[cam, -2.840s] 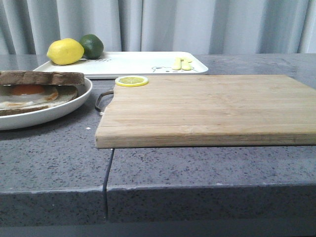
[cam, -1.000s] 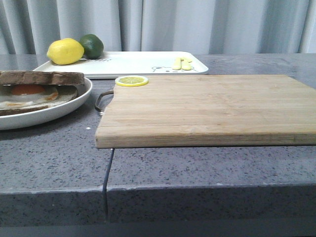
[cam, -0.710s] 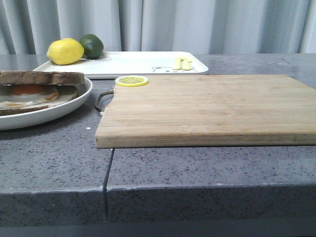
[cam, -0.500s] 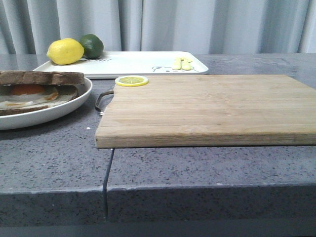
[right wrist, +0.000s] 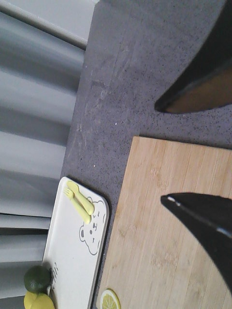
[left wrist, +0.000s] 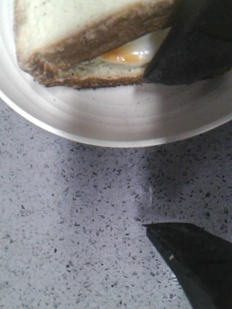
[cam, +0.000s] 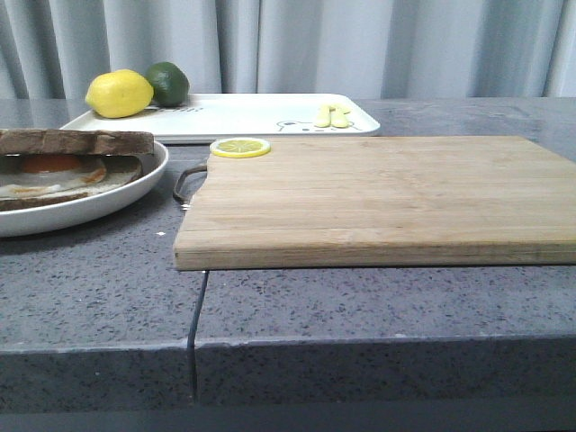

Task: Place bread and move sandwich to tray
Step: 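Lower the left gripper to the plate rim and grasp the plate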

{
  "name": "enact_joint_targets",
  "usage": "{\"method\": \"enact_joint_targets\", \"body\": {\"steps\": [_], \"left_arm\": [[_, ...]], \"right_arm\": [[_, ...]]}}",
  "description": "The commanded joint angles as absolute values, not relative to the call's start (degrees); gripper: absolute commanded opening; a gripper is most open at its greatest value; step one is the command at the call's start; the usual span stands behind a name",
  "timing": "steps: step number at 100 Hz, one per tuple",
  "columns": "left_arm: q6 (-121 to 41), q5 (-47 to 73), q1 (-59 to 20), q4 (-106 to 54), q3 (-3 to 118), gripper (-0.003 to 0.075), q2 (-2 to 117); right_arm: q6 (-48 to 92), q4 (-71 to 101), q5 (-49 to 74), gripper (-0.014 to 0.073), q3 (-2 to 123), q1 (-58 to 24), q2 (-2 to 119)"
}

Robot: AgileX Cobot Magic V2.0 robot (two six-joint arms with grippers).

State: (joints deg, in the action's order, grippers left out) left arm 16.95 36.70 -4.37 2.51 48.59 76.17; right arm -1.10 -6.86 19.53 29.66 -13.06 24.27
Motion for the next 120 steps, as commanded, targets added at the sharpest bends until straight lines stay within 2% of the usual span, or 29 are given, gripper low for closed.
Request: {"method": "enact_joint_targets", "body": {"steps": [1, 13, 39, 53, 88, 120], "left_arm": [[17.5, 34.1, -4.2, 2.7, 50.5, 0.0545, 75.3], [17.5, 34.1, -4.2, 2.7, 50.5, 0.0519, 75.3], [17.5, 34.1, -4.2, 2.7, 50.5, 0.0329, 75.3], [17.5, 34.0, -4.2, 2.7, 50.5, 0.0260, 75.3], [17.5, 34.0, -4.2, 2.6, 50.5, 0.0155, 75.3], [17.5, 33.9, -4.2, 1.1, 50.5, 0.0098, 75.3]], "right_arm": [[-0.9, -7.6, 15.4, 0.0386, 31.0, -12.8, 24.4], [-0.9, -7.6, 15.4, 0.0386, 31.0, -12.8, 24.4], [-0.9, -7.6, 15.4, 0.0386, 31.0, -12.8, 24.4], [-0.9, -7.6, 15.4, 0.0386, 31.0, -12.8, 24.4], [-0.9, -7.6, 15.4, 0.0386, 31.0, -12.8, 24.4], [-0.9, -7.6, 15.4, 0.0386, 31.0, -12.8, 24.4]]}}
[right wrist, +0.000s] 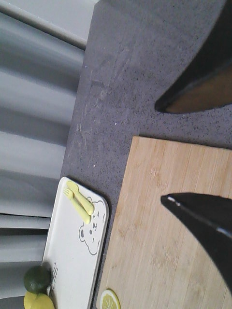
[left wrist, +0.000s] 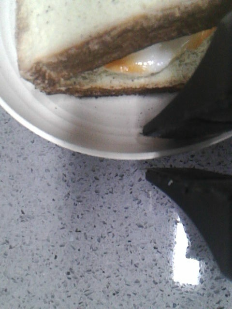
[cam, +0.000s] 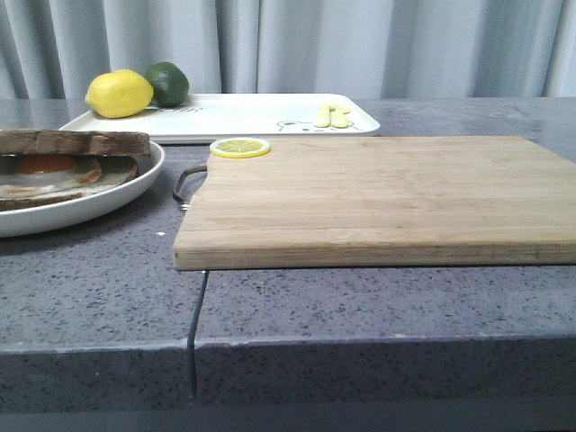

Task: Place bread and move sandwich to tray
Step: 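Lower the left gripper to the plate rim and grasp the plate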

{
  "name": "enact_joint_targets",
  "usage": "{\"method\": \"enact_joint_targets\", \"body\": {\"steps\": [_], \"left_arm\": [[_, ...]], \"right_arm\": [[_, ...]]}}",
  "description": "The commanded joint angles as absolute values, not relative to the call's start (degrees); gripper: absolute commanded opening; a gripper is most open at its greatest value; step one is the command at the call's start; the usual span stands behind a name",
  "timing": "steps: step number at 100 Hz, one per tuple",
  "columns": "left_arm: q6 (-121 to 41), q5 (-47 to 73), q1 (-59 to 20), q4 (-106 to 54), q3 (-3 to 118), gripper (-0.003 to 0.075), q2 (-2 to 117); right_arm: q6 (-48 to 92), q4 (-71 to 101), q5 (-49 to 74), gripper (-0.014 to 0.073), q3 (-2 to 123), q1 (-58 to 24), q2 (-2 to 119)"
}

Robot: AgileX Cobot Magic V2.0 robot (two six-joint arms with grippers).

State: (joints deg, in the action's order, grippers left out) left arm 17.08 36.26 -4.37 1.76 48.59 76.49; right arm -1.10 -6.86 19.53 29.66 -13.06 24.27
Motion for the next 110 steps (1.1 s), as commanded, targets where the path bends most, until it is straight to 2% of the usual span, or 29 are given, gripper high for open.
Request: {"method": "enact_joint_targets", "body": {"steps": [1, 27, 81, 110], "left_arm": [[17.5, 33.8, -4.2, 1.0, 50.5, 0.0094, 75.3], [17.5, 31.1, -4.2, -3.8, 50.5, -0.0019, 75.3], [17.5, 29.7, -4.2, -7.8, 50.5, -0.0019, 75.0], [17.5, 29.8, -2.1, -7.8, 50.6, -0.0019, 69.9]], "right_arm": [[-0.9, -7.6, 15.4, 0.0386, 31.0, -12.8, 24.4], [-0.9, -7.6, 15.4, 0.0386, 31.0, -12.8, 24.4], [-0.9, -7.6, 15.5, 0.0386, 31.0, -12.8, 24.4], [-0.9, -7.6, 15.5, 0.0386, 31.0, -12.8, 24.4]]}}
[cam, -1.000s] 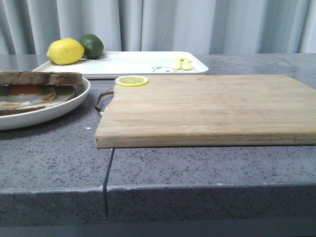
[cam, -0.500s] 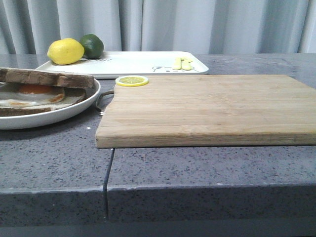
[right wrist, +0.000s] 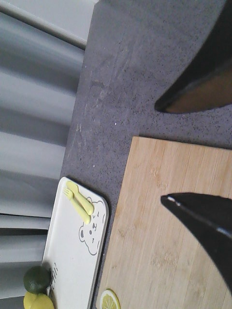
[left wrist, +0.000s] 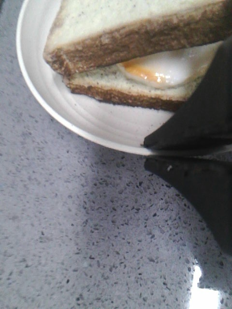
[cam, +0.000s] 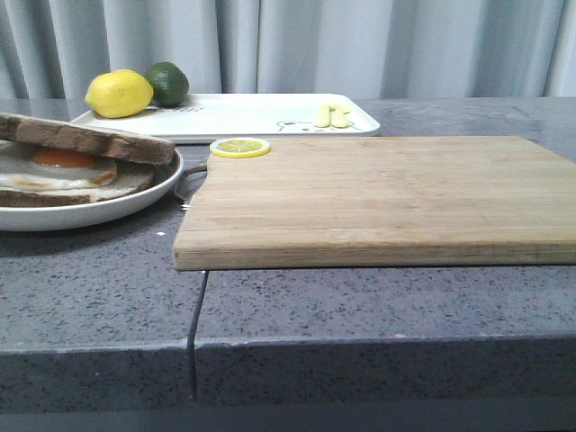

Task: Place bread and move sandwich to tray
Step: 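Lower the left gripper to the plate rim and grasp the plate, then lift the plate with the left gripper and carry it onto the tray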

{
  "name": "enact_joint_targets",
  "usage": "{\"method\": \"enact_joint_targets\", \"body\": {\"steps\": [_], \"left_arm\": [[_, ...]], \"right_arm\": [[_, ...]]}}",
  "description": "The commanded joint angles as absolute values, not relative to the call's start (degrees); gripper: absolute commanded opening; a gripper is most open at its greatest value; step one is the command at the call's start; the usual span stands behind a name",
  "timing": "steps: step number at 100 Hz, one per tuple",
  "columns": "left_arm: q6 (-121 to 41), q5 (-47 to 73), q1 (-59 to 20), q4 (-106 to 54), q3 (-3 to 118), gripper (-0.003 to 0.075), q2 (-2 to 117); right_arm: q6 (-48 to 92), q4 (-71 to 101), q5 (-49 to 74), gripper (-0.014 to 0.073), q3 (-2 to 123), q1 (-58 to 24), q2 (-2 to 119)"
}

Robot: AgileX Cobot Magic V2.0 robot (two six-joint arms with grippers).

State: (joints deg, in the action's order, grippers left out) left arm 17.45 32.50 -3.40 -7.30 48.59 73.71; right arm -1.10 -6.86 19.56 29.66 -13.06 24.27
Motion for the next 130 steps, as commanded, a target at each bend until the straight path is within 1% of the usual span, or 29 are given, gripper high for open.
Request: {"method": "enact_joint_targets", "body": {"steps": [1, 25, 39, 57, 66, 83, 98, 130], "left_arm": [[17.5, 29.8, -1.8, -7.8, 50.6, -0.0019, 69.7], [17.5, 29.8, 2.6, -10.6, 50.6, -0.0019, 63.8], [17.5, 29.5, 3.1, -15.5, 50.6, -0.0019, 63.0], [17.5, 25.9, 3.1, -22.1, 50.6, -0.0019, 63.0], [15.1, 25.2, 3.1, -26.1, 50.6, -0.0019, 63.4], [3.6, 25.2, 3.1, -40.8, 52.0, -0.0019, 67.2], [-5.8, 25.7, 3.1, -52.0, 56.7, -0.0019, 72.8], [-7.8, 30.4, 2.3, -53.5, 73.3, -0.0019, 86.5]], "right_arm": [[-0.9, -7.6, 15.5, 0.0386, 31.0, -12.8, 24.4], [-0.9, -7.6, 15.5, 0.0386, 31.0, -12.8, 24.4], [-0.9, -7.6, 15.5, 0.0386, 31.0, -12.8, 24.4], [-0.9, -7.6, 15.5, 0.0386, 31.0, -12.8, 24.4], [-0.9, -7.6, 15.5, 0.0386, 31.0, -12.8, 24.4], [-1.0, -7.4, 15.4, 0.0386, 31.0, -12.8, 24.4], [-1.0, -7.1, 15.4, 0.0386, 31.0, -12.8, 24.4], [-1.0, -7.0, 15.4, 0.0386, 31.0, -12.8, 24.4]]}}
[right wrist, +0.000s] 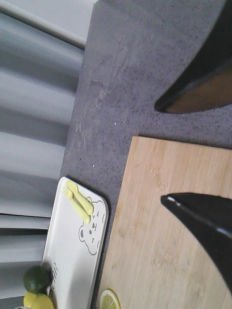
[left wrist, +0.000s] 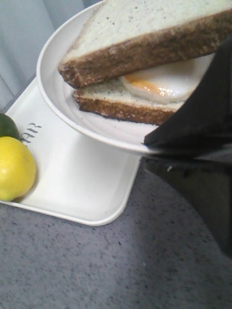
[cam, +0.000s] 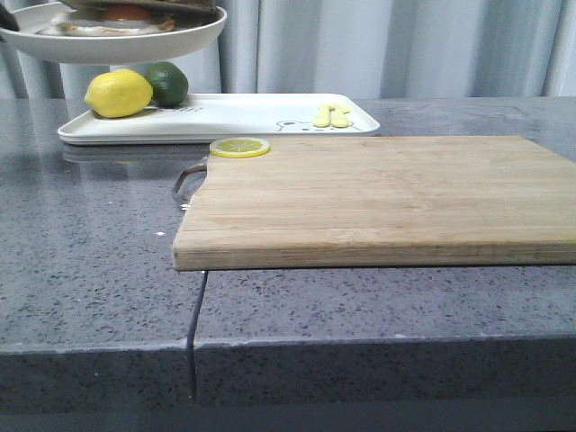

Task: Place bread and move sandwich to tray
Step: 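Lift the plate with the left gripper and carry it onto the tray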

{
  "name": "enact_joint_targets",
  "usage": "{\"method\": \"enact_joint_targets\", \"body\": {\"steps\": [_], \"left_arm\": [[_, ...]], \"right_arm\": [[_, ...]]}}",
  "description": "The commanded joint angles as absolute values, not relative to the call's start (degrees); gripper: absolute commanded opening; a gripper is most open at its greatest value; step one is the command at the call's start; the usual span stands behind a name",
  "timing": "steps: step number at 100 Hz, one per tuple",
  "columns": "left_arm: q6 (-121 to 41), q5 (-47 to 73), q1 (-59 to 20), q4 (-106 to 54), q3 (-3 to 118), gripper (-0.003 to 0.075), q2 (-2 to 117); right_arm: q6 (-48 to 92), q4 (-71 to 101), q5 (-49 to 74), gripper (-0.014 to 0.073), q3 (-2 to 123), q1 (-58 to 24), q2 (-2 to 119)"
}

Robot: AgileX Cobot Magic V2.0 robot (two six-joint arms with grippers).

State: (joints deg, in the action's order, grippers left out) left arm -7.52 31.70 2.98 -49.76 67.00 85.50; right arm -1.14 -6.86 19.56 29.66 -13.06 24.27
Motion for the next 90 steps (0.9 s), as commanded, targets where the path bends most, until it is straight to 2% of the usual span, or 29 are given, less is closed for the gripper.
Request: {"method": "enact_joint_targets", "body": {"steps": [1, 61, 90], "left_arm": [[-7.8, 30.6, 2.1, -53.5, 74.0, -0.0019, 87.1], [-8.0, 38.8, -2.3, -54.0, 102.8, -0.0019, 112.2], [-8.0, 39.7, -2.6, -54.0, 109.3, -0.0019, 118.3]], "right_arm": [[-1.0, -7.0, 15.4, 0.0386, 31.0, -12.8, 24.4], [-1.0, -7.0, 15.4, 0.0386, 31.0, -12.8, 24.4], [-1.0, -7.0, 15.6, 0.0386, 31.0, -12.8, 24.4]]}}
